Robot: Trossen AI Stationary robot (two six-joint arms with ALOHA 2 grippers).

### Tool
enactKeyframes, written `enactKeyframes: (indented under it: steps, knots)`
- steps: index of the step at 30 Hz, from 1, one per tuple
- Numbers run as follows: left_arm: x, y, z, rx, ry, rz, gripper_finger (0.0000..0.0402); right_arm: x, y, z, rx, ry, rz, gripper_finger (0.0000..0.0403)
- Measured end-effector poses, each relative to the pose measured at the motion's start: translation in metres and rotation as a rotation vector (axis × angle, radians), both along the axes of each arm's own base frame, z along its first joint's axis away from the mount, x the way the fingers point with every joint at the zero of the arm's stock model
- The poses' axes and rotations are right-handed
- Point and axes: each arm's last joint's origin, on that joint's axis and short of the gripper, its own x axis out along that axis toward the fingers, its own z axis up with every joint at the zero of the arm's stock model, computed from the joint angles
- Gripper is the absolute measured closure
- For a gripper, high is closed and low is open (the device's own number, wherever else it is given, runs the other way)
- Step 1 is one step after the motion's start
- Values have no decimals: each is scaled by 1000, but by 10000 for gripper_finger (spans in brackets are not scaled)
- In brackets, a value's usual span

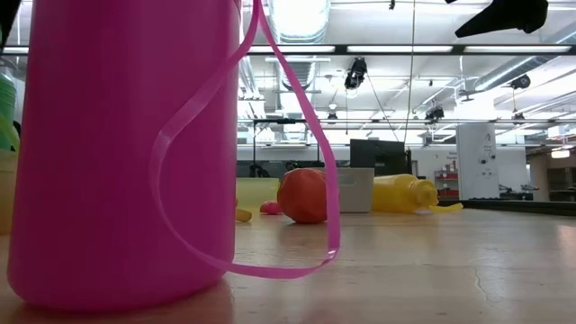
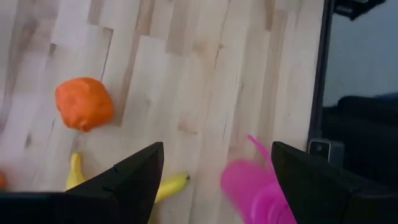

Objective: Pick & Place Food Item
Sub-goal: Put the pink tumbler into the orange bin

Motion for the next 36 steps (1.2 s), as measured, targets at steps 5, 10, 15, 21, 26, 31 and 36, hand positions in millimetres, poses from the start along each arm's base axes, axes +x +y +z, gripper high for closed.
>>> enactKeyframes:
  steps: [5,10,15,21,26,31,36]
  knots:
    - [6,-5,-8,-35,10,-19,98,0,0,0,0,0,0,39]
    - [6,-14,-13,-92,39,-37,98,0,0,0,0,0,0,39]
    - [5,-25,-15,-168,67,-81,98,0,0,0,0,0,0,39]
    - [0,-34,-15,-199,84,-146,98,0,0,0,0,0,0,39]
    - [-4,-44,-22,-184,102,-187,98,0,0,0,0,0,-1,39]
    - [-6,-49,-30,-152,115,-239,98,0,0,0,0,0,-1,39]
    - [-6,-51,-41,-142,140,-240,98,0,0,0,0,0,-1,39]
